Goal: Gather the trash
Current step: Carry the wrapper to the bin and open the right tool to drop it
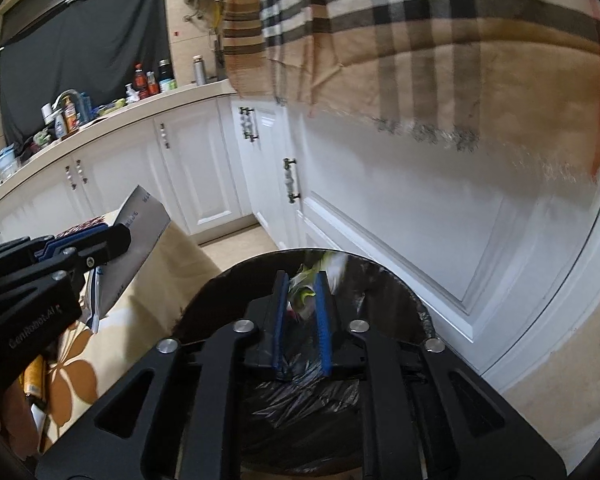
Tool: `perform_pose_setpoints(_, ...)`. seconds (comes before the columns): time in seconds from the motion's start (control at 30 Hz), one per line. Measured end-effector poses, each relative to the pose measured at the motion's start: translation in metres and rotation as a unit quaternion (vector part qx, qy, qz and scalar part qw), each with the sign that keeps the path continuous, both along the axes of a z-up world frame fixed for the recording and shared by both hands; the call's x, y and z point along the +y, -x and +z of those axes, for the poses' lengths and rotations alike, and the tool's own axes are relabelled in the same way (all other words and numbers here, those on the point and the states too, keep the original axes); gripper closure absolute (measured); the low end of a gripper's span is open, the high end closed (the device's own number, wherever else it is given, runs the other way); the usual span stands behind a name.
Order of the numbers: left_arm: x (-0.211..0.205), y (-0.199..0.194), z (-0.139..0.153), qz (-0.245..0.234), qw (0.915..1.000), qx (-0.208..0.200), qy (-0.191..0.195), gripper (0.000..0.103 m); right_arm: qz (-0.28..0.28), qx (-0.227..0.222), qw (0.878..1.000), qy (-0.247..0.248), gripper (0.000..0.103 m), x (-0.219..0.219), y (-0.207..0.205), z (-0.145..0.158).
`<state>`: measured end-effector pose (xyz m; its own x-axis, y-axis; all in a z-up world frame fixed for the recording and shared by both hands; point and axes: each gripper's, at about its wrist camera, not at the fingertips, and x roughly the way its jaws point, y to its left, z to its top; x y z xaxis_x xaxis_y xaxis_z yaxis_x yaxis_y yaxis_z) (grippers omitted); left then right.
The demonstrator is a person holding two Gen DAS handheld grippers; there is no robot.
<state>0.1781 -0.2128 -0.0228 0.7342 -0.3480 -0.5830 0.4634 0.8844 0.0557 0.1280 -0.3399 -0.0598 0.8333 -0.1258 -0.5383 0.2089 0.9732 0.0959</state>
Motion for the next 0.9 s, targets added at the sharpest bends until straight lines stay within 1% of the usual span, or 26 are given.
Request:
perform_pose_setpoints(0.03,-0.001,-0.001,-0.001,0.0,1.0,0.0,-0.001,0.08,-0.004,0.0,1.0,-0.001,0.076,-0.002,0.0,-0.001)
perform_pose_setpoints(0.07,-0.002,-0.002,-0.002,0.001,1.0,0.002,-0.001,0.075,-0.009,0.0,1.0,0.0,0.074,-0.004,-0.001,-0.002)
perform_pose_setpoints(0.1,-0.003,-0.004,-0.003,0.002,1.0,0.003,-0.001,0.067,-0.011,-0.001,1.0,0.0,0.071,-0.005,0.0,-0.002)
perform_pose_setpoints(0.17,-0.002,-0.005,-0.002,0.004,1.0,0.004,0.005,0.059,-0.013,-0.001,1.0,-0.001,0.07,-0.007,0.001,-0.002)
perform_pose_setpoints(0.33,0.007,-0.002,0.005,0.012,0.9998,0.001,0.013,0.057,-0.015,-0.003,1.0,0.002,0.064,-0.005,0.01,0.003)
perform_pose_setpoints(0.47,0.029,0.009,0.015,0.028,0.9993,-0.003,0.024,0.05,-0.007,-0.005,1.0,0.003,0.063,0.006,0.022,0.01)
perform_pose_setpoints(0.5,0.034,0.012,0.016,0.031,0.9992,-0.005,0.024,0.05,-0.004,-0.004,1.0,0.003,0.063,0.009,0.023,0.012)
perform_pose_setpoints(0.67,0.08,0.037,0.022,0.063,0.9977,-0.007,0.026,0.046,0.023,-0.002,1.0,-0.003,0.062,0.038,0.039,0.02)
perform_pose_setpoints(0.8,0.125,0.061,0.021,0.102,0.9946,-0.007,0.019,0.045,0.055,0.0,0.998,-0.006,0.061,0.069,0.051,0.025)
perform_pose_setpoints(0.9,0.161,0.078,0.019,0.136,0.9905,-0.004,0.015,0.045,0.081,-0.001,0.997,-0.006,0.056,0.094,0.059,0.029)
